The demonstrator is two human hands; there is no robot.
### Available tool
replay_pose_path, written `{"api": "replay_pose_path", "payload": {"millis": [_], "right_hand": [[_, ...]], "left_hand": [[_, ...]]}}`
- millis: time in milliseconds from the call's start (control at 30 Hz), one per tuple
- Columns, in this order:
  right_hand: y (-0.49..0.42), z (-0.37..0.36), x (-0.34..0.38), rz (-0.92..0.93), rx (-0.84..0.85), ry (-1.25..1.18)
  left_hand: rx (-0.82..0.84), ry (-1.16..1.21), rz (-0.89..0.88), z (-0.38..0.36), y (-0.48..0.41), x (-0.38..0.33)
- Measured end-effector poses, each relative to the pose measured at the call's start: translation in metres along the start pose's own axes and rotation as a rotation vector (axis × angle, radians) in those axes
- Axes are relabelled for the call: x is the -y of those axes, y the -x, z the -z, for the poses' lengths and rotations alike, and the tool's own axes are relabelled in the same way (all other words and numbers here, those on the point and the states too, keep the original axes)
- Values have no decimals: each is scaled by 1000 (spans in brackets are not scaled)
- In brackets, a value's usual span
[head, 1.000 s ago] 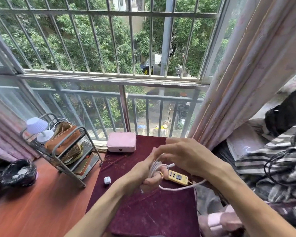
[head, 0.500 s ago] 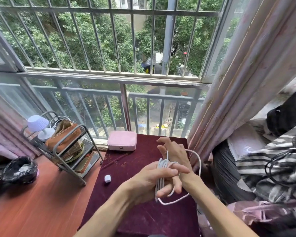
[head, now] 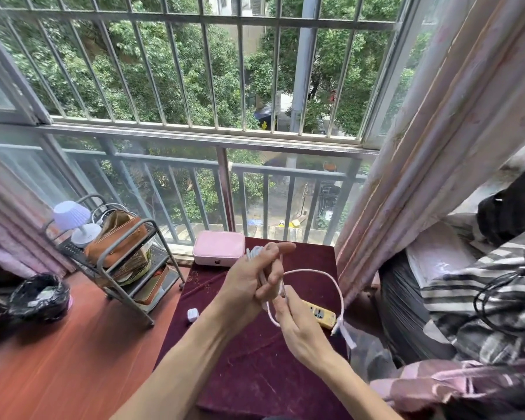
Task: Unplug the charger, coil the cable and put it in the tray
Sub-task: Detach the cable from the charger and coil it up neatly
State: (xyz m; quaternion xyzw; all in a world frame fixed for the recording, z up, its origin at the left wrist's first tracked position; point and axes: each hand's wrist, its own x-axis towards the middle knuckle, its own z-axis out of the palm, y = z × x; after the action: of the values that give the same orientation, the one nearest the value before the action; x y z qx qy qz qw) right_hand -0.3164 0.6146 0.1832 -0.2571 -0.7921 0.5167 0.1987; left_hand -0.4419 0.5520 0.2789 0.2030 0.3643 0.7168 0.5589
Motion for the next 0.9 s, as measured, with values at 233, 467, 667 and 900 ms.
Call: {"api": "replay_pose_path", "payload": {"millis": [233, 467, 667, 900], "right_hand": [[21, 19, -6, -19, 39, 239], [20, 42, 30, 161, 175, 708], [10, 70, 74, 239, 243, 787], [-21, 97, 109, 367, 300, 738]], "left_hand": [[-172, -134, -74, 30, -12, -3], [-217, -501, -40, 36, -14, 12], [-66, -925, 45, 29, -7, 14], [72, -910, 122, 16, 4, 21]]}}
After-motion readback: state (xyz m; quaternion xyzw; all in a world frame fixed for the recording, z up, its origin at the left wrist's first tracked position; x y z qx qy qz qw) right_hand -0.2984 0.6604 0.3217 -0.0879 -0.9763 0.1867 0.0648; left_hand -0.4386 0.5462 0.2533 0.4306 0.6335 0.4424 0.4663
